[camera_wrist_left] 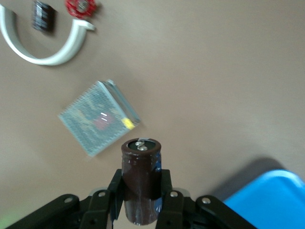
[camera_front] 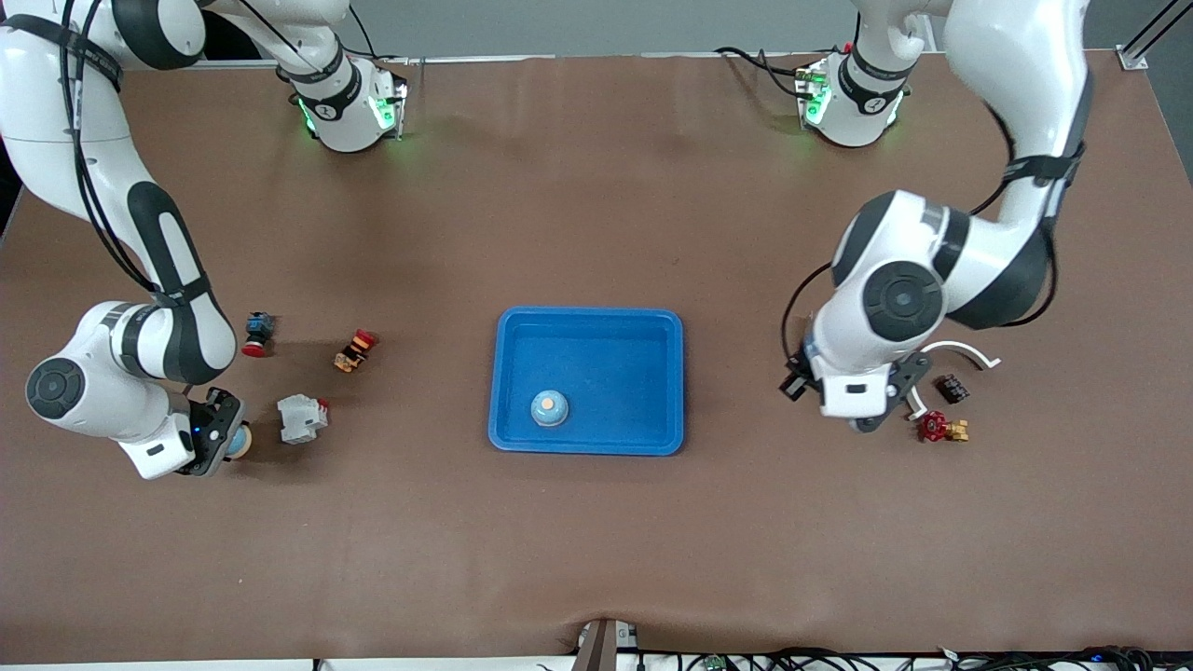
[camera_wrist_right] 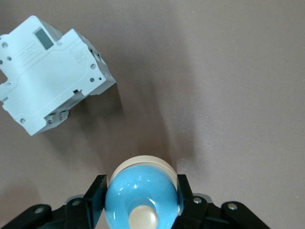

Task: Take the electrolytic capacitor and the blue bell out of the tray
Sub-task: 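Release the bell with the right gripper while the left gripper moves the capacitor, then release the capacitor with the left gripper while the right gripper reaches the tray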

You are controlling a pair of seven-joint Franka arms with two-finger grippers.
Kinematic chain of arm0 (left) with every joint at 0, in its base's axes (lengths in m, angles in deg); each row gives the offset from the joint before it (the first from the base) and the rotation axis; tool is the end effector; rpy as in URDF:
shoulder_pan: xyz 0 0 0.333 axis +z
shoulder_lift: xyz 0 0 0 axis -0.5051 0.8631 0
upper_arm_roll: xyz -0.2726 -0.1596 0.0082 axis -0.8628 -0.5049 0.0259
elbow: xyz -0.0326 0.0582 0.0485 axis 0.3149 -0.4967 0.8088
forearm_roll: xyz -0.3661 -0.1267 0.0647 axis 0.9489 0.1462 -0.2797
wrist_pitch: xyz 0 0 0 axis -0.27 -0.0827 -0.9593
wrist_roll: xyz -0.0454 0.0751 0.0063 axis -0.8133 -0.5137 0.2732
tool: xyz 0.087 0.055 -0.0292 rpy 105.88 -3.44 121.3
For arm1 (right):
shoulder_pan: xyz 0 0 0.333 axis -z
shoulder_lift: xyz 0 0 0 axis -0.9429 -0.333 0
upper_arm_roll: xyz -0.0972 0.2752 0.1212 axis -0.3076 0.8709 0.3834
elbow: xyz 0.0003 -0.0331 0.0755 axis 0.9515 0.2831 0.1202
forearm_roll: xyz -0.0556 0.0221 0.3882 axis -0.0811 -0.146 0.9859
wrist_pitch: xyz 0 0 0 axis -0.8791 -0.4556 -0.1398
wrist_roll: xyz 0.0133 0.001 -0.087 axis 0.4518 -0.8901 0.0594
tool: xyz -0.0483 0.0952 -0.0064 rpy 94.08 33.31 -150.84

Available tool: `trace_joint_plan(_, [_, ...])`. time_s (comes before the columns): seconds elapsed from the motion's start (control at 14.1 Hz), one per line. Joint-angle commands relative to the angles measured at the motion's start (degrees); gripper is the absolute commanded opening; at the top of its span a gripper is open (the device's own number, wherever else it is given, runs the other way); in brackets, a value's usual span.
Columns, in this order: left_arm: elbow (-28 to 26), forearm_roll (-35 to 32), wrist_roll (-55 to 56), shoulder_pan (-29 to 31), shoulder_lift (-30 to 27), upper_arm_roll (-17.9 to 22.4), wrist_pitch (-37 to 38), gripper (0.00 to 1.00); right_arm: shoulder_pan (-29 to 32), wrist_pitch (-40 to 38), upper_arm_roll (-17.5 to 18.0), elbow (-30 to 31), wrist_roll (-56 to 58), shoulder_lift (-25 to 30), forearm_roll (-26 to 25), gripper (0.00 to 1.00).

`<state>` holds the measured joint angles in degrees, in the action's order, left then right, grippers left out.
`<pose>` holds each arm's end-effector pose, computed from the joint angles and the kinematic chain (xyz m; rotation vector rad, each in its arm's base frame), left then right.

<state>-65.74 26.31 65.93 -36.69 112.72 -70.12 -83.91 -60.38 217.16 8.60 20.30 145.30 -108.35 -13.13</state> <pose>0.6179 -0.2200 0.3835 -2.8194 -1.0812 0.1288 0.6789 -0.1101 0.1978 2.5098 1.8561 -0.0032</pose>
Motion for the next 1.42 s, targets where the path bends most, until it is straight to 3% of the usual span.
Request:
trace_joint_plan(0.0, [-10.7,0.8,-8.2,4.1,-8.2,-0.3,-0.4,0.0,1.3,1.5,0.9,1.5,1.5,0.6,0.1,0.41])
trace_joint_plan(0.36, [-20.2,0.8,-22.6,12.5,-13.5,-0.3,0.6,0.0,1.3,3.0,0.9,2.3,1.5,0.6,0.1,0.41])
trace_joint_plan(0.43, [-21.7,0.7,-25.7,14.4,-13.7,-0.2,0.6,0.0,1.3,3.0,0.9,2.4,1.5,0.6,0.1,0.47])
trace_joint_plan(0.57, [-23.8,0.5,-31.2,18.6,-13.7,-0.2,0.5,0.0,1.3,2.6,0.9,2.3,1.1,0.6,0.1,1.0])
trace_joint_plan(0.85, [-27.1,-1.0,-37.3,24.1,-12.8,-0.2,-1.8,0.0,1.3,1.7,1.0,2.0,0.4,1.0,0.8,1.0])
trace_joint_plan(1.07, [-32.1,-1.4,-38.2,26.0,-12.6,-0.1,-8.0,0.0,1.0,-8.7,1.1,-2.5,-2.9,1.9,5.7,1.0])
trace_joint_plan(1.35, [-36.7,-1.4,-38.2,27.6,-9.8,-0.1,-17.5,0.0,-1.8,-17.6,1.3,-8.9,-15.0,4.5,5.9,1.0])
